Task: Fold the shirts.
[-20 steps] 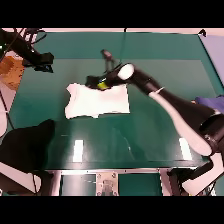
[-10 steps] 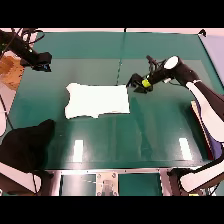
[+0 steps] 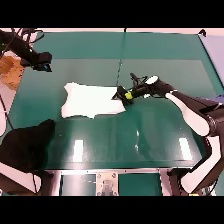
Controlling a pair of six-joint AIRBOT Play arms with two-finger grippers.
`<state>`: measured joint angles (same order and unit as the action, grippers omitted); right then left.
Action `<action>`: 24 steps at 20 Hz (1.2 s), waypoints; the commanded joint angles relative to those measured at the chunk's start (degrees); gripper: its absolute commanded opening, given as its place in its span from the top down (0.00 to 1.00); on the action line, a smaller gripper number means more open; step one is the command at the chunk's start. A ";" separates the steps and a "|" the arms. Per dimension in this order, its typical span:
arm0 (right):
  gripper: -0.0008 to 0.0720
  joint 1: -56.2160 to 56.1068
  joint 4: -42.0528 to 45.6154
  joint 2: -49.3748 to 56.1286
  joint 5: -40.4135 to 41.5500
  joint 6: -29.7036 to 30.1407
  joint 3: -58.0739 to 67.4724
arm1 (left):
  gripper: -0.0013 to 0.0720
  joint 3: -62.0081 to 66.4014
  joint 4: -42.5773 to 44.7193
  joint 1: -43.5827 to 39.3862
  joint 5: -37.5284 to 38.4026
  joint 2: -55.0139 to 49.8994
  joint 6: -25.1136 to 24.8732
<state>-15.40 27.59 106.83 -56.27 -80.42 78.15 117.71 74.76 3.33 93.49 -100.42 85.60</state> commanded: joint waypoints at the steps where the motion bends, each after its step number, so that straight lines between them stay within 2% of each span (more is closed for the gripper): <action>1: 0.97 -1.40 -7.63 0.07 0.42 3.54 4.37 | 0.95 0.00 0.00 0.07 0.02 0.04 -0.11; 7: 0.97 10.95 -7.43 -12.39 -4.96 2.86 12.57 | 0.95 0.00 -0.02 0.07 1.07 0.04 -0.11; 13: 0.97 34.75 -6.34 -24.33 -12.74 1.99 12.59 | 0.95 0.00 -0.20 0.04 1.14 0.04 -0.02; 21: 0.97 68.35 -4.90 -28.22 -22.71 1.36 12.59 | 0.95 0.00 -0.35 0.04 1.03 0.04 1.42; 24: 0.97 75.69 1.40 -28.92 -25.94 -0.72 12.52 | 0.95 0.00 -1.22 0.04 1.05 0.04 1.60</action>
<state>52.29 24.36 78.76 -78.32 -79.42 90.70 117.71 74.26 3.36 94.56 -100.42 86.78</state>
